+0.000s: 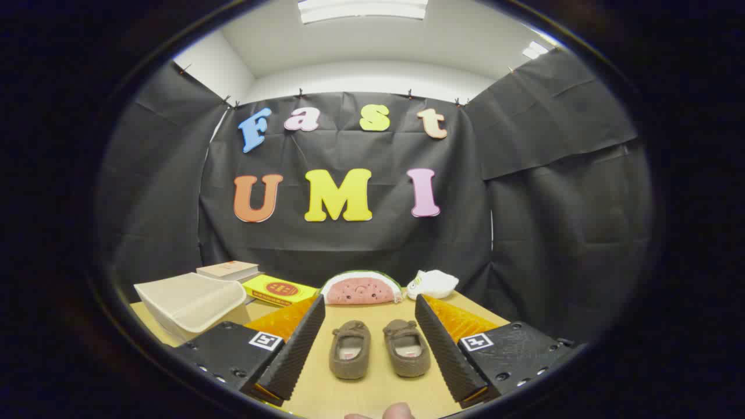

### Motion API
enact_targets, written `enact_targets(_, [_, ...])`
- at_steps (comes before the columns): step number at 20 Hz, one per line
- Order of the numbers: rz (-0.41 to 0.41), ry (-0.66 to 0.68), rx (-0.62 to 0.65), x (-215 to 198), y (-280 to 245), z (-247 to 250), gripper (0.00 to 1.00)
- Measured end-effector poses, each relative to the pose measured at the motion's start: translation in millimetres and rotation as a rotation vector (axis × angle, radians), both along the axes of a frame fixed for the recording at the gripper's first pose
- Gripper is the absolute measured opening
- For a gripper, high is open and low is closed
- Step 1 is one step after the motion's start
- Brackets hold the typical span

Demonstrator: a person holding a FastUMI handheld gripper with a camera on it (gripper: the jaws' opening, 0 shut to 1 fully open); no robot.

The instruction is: Open the storage box then place both shoes into the box .Put the left shoe in first, then the right shoe, with the right side of both shoes facing outward in a uniform manner.

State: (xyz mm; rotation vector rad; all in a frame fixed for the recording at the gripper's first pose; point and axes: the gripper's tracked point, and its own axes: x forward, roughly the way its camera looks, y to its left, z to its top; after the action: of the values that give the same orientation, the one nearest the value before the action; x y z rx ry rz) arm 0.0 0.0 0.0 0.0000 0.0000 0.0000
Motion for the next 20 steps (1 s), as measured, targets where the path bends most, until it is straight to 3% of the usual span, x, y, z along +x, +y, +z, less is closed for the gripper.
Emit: enact_targets(20, [0.024, 0.029, -0.005, 11, 13, -9, 0.95])
